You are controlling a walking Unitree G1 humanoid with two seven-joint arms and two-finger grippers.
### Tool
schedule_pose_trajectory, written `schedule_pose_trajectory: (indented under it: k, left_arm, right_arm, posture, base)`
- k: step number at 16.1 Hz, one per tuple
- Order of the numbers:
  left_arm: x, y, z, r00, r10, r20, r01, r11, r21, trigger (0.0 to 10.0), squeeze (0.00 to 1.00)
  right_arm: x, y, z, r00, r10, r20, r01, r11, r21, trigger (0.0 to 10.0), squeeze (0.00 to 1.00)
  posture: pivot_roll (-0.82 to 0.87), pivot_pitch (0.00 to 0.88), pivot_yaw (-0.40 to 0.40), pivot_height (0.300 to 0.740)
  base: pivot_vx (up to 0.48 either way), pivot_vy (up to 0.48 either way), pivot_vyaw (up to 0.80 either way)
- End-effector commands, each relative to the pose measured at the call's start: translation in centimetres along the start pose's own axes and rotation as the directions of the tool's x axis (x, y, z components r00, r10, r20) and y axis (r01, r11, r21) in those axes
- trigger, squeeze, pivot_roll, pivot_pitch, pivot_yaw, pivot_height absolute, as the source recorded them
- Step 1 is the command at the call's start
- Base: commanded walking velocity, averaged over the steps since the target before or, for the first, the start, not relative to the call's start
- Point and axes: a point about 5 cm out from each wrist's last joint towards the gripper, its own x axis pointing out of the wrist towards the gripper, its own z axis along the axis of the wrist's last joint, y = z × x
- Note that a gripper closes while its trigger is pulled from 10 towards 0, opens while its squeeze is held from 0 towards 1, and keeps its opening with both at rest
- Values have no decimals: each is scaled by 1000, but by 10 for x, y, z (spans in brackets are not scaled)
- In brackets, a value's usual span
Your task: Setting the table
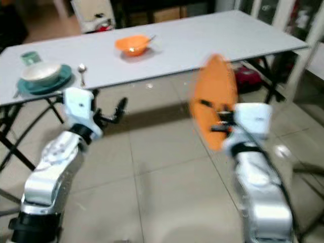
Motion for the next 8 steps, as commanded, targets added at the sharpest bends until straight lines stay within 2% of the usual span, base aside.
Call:
schedule_pose_trajectory:
  k: [1,8]
  left_arm:
    - [-4,11,-1,999,45,-13,-45,999,9,10000,0]
    - [-4,8,-2,999,35,-14,-35,999,7,10000,0]
  right_arm:
    - [1,13,10,997,65,51,-67,997,32,10000,0]
    - [4,10,15,995,43,87,-41,999,-24,10000,0]
  posture:
    - [4,0,81,740]
    - [2,0,80,740]
  base:
    - [416,0,0]
    - [419,0,0]
